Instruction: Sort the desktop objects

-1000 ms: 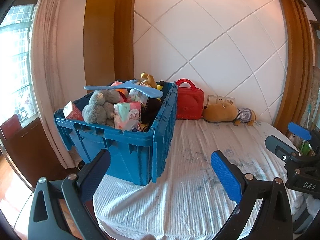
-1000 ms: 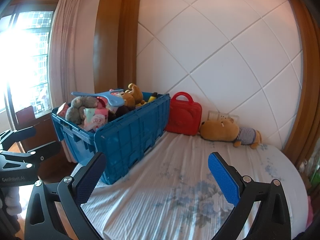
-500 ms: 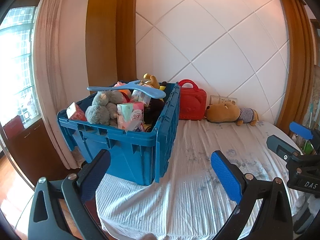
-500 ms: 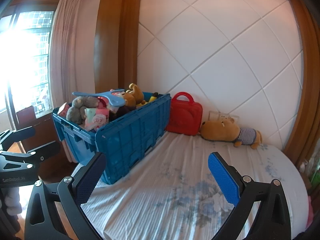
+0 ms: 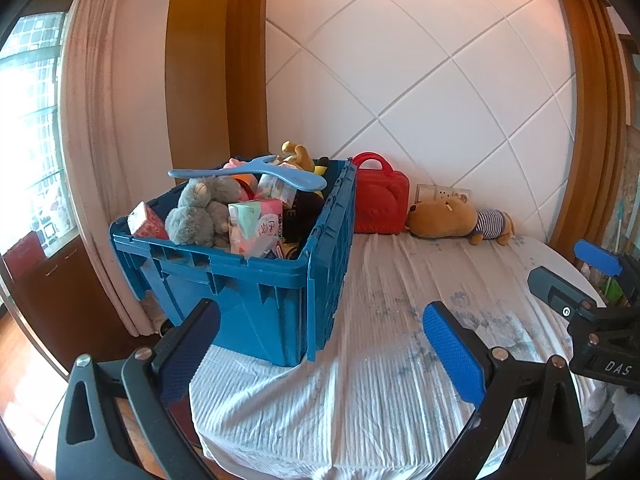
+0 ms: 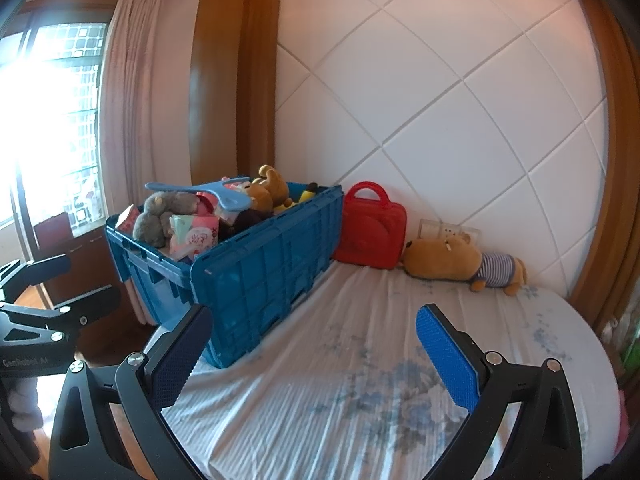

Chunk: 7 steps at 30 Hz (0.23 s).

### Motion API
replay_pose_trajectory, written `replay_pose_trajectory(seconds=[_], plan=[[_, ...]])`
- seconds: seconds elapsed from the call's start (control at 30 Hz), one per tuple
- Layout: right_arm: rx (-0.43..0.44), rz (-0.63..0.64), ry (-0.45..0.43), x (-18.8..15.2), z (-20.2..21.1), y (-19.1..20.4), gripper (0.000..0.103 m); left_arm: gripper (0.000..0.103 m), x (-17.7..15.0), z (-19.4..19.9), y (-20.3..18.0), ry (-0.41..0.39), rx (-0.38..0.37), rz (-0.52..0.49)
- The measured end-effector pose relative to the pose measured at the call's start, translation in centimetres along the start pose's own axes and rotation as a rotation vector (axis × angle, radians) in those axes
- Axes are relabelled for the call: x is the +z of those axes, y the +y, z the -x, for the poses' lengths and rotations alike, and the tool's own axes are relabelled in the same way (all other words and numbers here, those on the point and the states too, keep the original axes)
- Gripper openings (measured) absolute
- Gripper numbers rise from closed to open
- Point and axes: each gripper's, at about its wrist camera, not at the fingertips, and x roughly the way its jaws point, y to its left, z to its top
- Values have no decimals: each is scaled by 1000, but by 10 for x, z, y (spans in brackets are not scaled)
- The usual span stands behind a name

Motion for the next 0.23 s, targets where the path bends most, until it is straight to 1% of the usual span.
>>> replay_pose_trajectory(seconds=[0.23], plan=[[6,-3,4,-1,-5,0,103,103,0,-1,-1,-4,1,-8]])
